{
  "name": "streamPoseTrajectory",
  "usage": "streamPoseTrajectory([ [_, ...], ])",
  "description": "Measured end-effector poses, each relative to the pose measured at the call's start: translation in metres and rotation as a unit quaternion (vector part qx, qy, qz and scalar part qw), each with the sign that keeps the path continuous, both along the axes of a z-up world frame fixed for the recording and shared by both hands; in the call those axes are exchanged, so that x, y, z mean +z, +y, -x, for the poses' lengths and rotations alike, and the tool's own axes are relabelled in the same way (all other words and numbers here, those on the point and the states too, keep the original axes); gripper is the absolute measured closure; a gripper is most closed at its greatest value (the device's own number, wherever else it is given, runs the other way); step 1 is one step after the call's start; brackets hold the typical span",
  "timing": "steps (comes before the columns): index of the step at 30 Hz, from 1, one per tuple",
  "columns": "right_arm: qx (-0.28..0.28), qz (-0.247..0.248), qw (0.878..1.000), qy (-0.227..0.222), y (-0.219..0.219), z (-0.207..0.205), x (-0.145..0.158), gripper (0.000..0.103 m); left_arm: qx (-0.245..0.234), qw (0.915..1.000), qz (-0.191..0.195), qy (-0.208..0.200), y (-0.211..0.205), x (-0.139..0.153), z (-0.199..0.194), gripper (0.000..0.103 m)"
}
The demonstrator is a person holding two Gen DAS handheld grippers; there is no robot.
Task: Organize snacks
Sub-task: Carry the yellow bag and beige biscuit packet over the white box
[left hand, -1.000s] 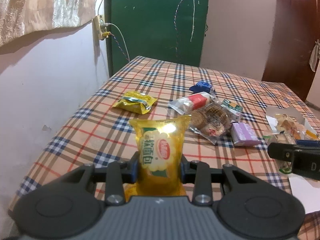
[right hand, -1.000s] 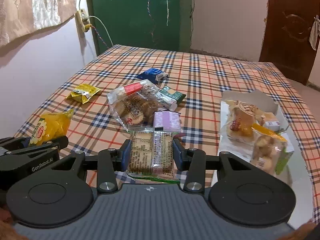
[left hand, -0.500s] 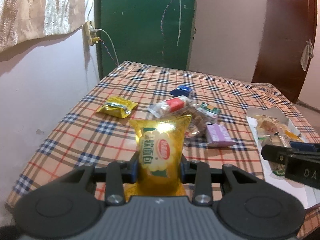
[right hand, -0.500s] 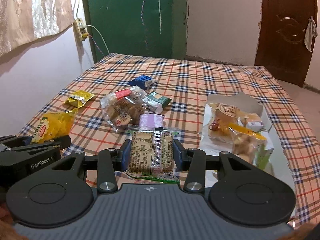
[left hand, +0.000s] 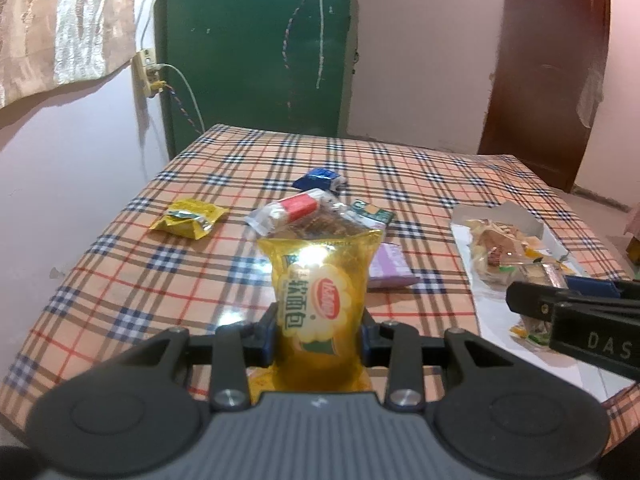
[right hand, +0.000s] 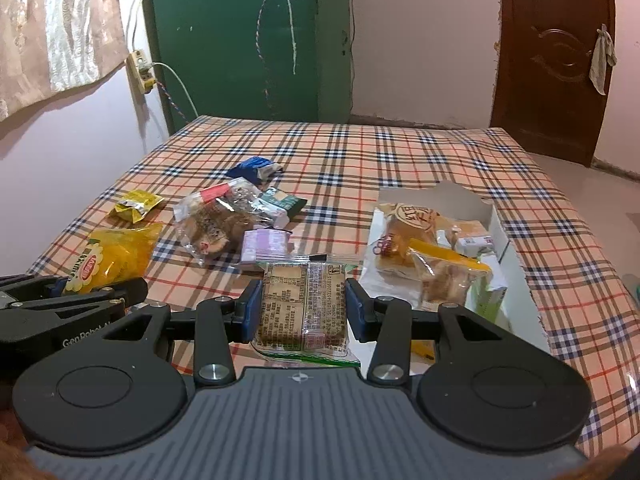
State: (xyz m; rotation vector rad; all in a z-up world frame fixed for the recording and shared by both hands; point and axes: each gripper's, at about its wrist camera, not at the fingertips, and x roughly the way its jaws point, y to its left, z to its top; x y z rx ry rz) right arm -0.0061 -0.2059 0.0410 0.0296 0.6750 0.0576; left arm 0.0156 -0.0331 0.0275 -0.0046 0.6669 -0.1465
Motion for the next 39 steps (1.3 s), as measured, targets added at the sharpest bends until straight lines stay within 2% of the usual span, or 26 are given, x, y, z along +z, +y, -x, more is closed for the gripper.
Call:
streamPoseTrajectory([
  [22, -0.046, 0.004, 0.999, -0.013, -0.035, 0.022, 0.009, 0.05, -0.05, 0.9987, 0.004, 0.007, -0.046, 0.005, 0.008, 0.068],
  [39, -0.098, 0.009, 0.995, -0.023, -0.069, 0.046, 0.02, 0.049, -0.105, 0.9944, 0.006, 0.01, -0.093, 0.008, 0.013, 0.068],
])
